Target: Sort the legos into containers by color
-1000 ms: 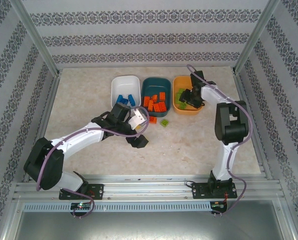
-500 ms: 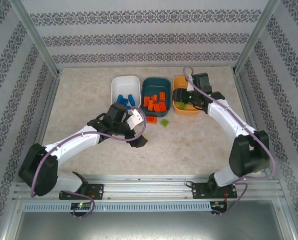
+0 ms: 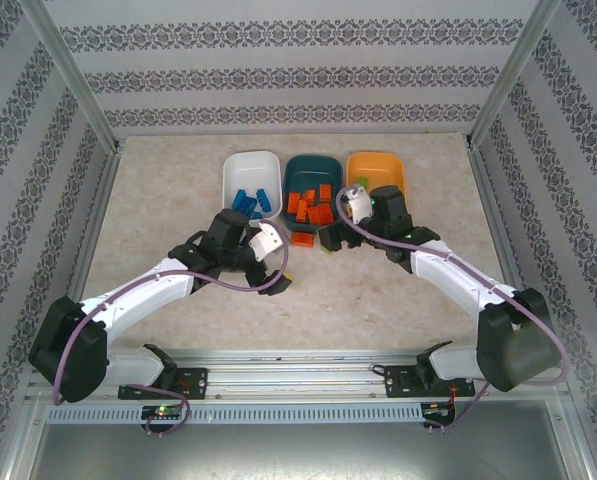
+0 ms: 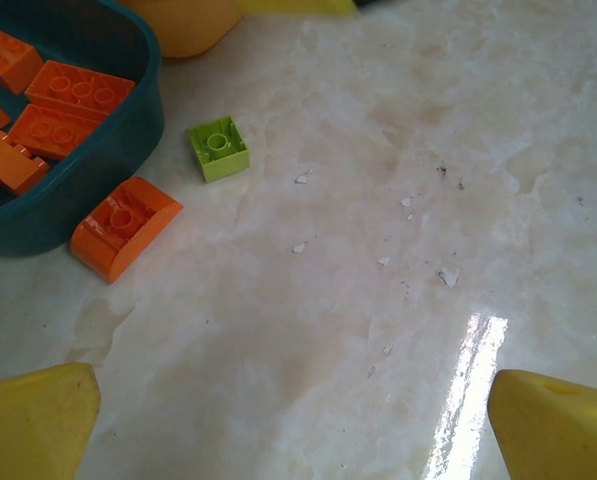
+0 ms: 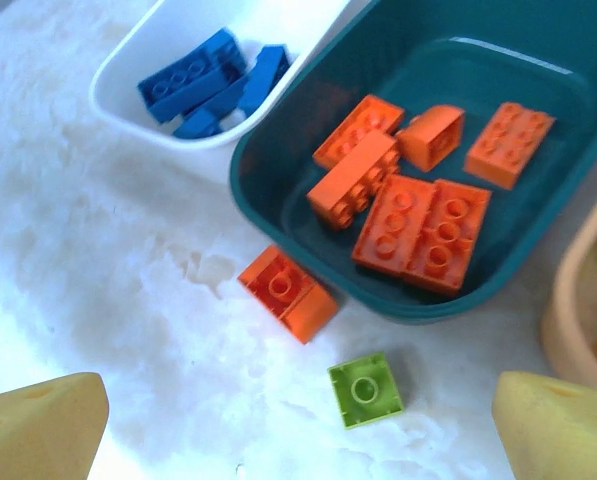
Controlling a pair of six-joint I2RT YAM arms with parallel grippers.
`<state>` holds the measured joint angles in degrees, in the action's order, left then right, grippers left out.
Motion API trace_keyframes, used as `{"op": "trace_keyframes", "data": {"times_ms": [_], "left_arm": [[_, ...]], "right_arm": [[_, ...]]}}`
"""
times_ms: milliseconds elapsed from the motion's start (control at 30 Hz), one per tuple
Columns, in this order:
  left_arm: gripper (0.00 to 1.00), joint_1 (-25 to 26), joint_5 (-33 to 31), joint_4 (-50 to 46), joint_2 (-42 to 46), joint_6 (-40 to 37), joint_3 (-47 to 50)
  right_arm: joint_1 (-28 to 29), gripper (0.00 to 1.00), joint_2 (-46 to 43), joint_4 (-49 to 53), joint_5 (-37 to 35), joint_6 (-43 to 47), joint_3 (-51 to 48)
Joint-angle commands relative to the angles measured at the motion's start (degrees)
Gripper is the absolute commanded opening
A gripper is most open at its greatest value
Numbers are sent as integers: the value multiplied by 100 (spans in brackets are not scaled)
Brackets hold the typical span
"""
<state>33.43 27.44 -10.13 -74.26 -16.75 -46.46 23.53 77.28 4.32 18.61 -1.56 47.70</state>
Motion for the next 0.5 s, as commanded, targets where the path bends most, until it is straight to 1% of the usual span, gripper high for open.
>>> {"op": "trace_keyframes", "data": {"times_ms": [0, 67, 167, 267, 333, 467], "left_arm": [[100, 91, -103, 259, 79, -227, 66], [100, 94, -116, 266, 85, -241, 85], [100, 94, -102, 266, 68, -245, 77], [100, 94, -115, 264, 82, -249, 82], [100, 94, -116, 266, 95, -245, 90], [100, 94, -113, 265, 100, -249, 78]], "right_arm": [[295, 98, 151, -203, -332, 737, -106], [381, 98, 393, 85, -450, 852, 67], [406, 96, 878, 611, -349, 926, 458], [421, 93, 1417, 1435, -637, 824, 1075], [422, 90, 1751, 1901, -702, 871, 1414], [468, 90, 1941, 1965, -1019, 859, 1436]]}}
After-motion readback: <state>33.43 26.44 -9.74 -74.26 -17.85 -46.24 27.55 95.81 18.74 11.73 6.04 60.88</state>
